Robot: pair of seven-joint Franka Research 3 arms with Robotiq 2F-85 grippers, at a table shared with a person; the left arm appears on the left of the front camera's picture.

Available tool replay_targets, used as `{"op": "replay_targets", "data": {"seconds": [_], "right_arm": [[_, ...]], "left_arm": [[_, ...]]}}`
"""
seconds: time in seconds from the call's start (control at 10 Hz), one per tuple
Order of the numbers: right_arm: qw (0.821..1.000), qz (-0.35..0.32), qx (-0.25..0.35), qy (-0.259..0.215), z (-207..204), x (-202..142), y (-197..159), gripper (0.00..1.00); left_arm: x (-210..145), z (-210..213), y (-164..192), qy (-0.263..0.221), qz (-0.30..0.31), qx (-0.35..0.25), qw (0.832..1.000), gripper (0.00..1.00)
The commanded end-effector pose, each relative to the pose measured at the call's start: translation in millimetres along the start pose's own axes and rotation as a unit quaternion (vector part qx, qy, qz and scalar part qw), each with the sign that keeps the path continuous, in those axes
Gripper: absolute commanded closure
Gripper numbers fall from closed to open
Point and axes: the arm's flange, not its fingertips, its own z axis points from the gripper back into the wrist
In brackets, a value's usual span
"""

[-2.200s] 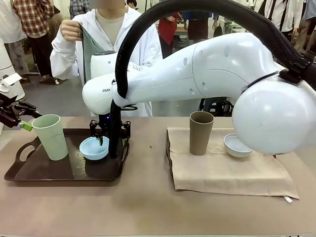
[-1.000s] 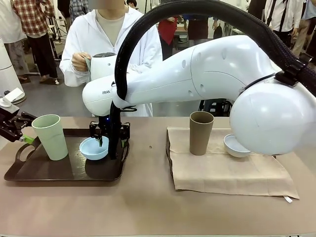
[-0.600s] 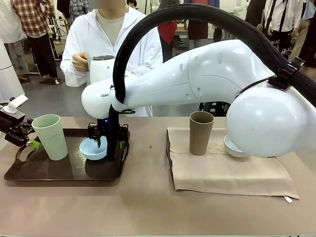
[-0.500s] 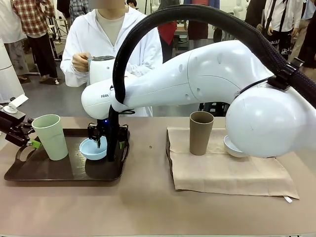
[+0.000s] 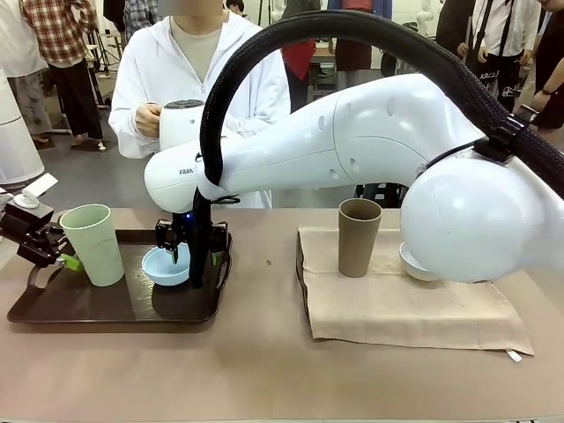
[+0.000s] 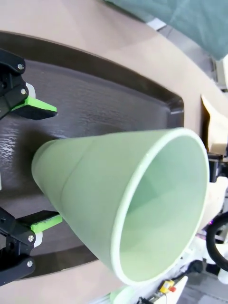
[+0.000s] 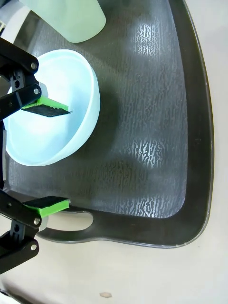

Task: Set up a tray with a mat and arrange the tableware.
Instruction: Pick up the Picnic Bowl and Reusable plastic cup from the Handle tray in front of the human's position and hold them in the air.

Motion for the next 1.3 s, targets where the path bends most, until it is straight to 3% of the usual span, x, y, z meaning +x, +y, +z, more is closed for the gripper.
{"op": "replay_targets", "data": {"seconds": [0.0, 1.2], "right_arm": [[1.0, -0.006, 0.001, -0.011, 0, 6, 8, 0.14], [1.0, 0.009, 0.002, -0.017, 0, 8, 14, 0.14]], "left_arm": [[4, -11, -8, -0.019, -0.036, 0.001, 0.999, 0.0], [20, -37, -5, -0.054, -0.07, 0.012, 0.996, 0.0]]}}
